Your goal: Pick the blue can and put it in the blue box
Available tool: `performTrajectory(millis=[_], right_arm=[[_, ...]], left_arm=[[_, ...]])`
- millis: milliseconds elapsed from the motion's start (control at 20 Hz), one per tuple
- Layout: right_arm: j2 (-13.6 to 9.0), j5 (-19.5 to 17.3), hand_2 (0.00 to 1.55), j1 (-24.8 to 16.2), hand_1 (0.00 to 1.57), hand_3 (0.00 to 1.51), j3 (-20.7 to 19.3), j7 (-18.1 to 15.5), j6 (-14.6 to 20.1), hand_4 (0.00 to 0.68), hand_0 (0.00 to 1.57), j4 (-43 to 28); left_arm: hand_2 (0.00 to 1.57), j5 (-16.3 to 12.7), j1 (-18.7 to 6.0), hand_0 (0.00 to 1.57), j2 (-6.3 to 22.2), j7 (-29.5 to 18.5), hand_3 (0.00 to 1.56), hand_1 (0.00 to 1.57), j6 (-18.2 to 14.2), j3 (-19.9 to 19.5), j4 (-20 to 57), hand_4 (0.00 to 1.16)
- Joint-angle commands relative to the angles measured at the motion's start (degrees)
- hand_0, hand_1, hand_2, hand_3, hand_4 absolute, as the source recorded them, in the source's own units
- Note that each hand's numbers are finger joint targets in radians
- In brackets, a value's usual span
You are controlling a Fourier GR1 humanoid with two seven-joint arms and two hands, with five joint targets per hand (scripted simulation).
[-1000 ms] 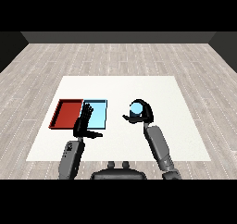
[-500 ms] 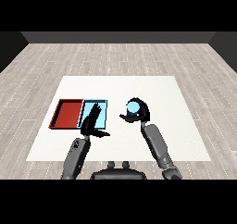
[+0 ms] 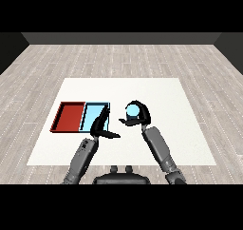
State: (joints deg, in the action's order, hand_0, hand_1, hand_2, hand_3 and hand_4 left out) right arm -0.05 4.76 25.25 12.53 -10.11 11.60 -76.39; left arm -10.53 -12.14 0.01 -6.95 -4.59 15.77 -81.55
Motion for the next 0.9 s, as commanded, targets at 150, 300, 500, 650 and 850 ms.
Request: performTrajectory(millis=[150, 300, 500, 650, 850], right_arm=[[0.0, 2.4, 1.46, 2.9, 1.43, 1.43, 6.9, -1.8, 3.8, 0.627, 1.43, 3.7], [0.0, 1.8, 1.46, 2.9, 1.43, 1.43, 5.7, -1.3, 3.8, 0.614, 1.43, 2.8], [0.0, -0.7, 1.46, 2.7, 1.43, 1.43, 6.0, 3.3, 3.9, 0.613, 1.43, -2.3], [0.0, 0.9, 1.46, 3.2, 1.44, 1.42, 3.1, -2.8, -0.7, 0.612, 1.44, 5.0], [0.0, 0.6, 1.46, 0.1, 1.43, 1.42, 6.5, 1.2, 0.7, 0.612, 1.43, -3.4]], left_arm=[[0.00, -0.4, -2.4, 0.00, 0.0, -2.3, 0.00, 0.00, -1.9, 2.5, 4.9, 0.00], [0.00, -2.0, -2.3, 0.00, 0.0, -4.3, 0.00, 0.00, -4.5, 6.1, 8.0, 0.00], [0.00, -6.0, -9.3, 0.00, 0.0, -7.5, 0.00, 0.00, -4.6, 5.6, 16.3, 0.00], [0.00, -6.2, -8.4, 0.00, 0.0, -3.6, 0.00, 0.00, -8.6, 9.2, 11.9, 0.00], [0.00, -4.2, -6.4, 0.00, 0.0, -4.2, 0.00, 0.00, -5.4, 7.2, 10.4, 0.00]])
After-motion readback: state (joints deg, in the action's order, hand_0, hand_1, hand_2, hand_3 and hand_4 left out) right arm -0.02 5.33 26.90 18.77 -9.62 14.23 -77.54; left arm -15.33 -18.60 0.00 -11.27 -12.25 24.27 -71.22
